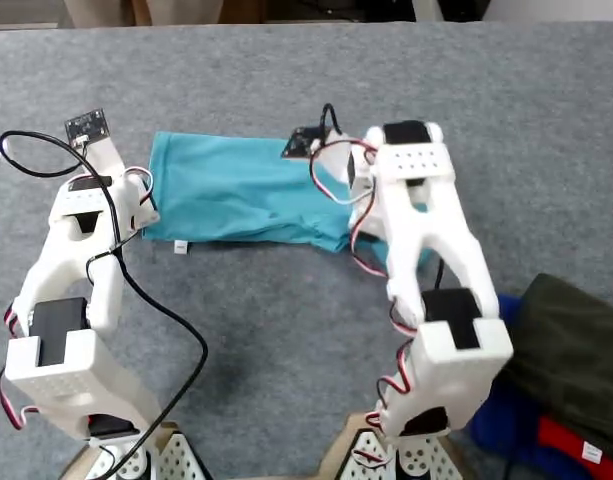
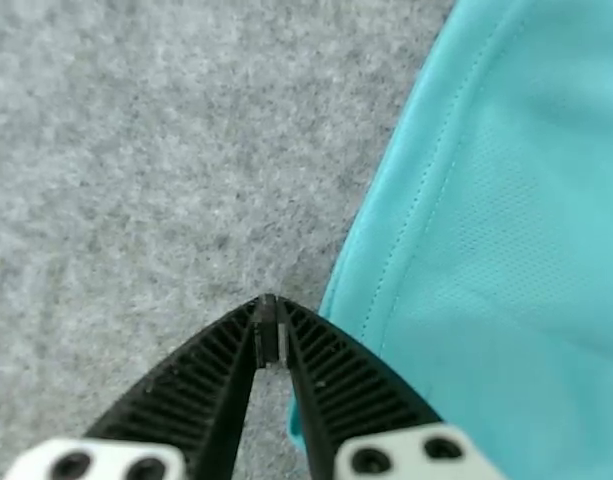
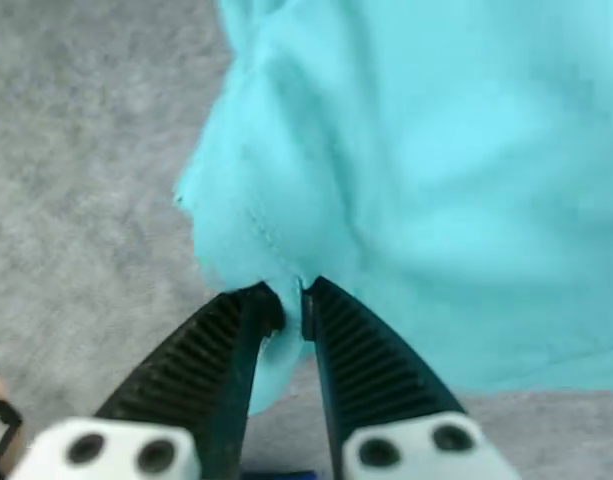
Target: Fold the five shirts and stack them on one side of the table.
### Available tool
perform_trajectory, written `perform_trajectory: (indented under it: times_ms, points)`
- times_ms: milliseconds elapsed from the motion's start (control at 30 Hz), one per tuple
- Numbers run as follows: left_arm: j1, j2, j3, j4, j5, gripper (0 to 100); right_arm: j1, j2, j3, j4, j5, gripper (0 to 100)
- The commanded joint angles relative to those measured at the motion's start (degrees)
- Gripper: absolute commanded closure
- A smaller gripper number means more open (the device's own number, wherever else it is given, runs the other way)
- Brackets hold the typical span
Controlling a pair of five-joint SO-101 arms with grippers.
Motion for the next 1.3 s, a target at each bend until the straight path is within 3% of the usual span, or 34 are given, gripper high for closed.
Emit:
perform_trajectory:
  times_ms: [0,300,567,767,867,1000,1167,1267]
  points:
    - [-0.26,-0.4,-2.02,0.09,-0.44,98,1.1,5.58,-10.33,1.41,1.23,99.5]
    - [-0.18,-0.4,-2.02,0.09,-0.44,98,2.15,24.31,-44.97,11.69,7.74,99.5]
    - [-0.18,-0.4,-1.93,0.09,-0.44,98,2.42,36.62,-62.55,13.1,13.89,98.3]
    - [-0.18,-0.4,-1.93,0.09,-0.44,98,0.92,39.25,-67.3,13.63,13.89,70.9]
    - [-0.18,-0.4,-1.93,0.09,-0.44,98,-0.31,39.25,-70.37,16.7,13.89,65.6]
    - [-0.18,-0.4,-1.93,0.09,-0.44,98,0.31,39.16,-75.47,20.75,13.1,72.8]
    - [-0.18,-0.4,-1.93,0.09,-0.44,98,3.91,37.32,-70.9,20.75,8.7,99.7]
    - [-0.18,-0.4,-1.93,0.09,-0.44,98,5.49,34.42,-64.13,20.75,6.68,97.5]
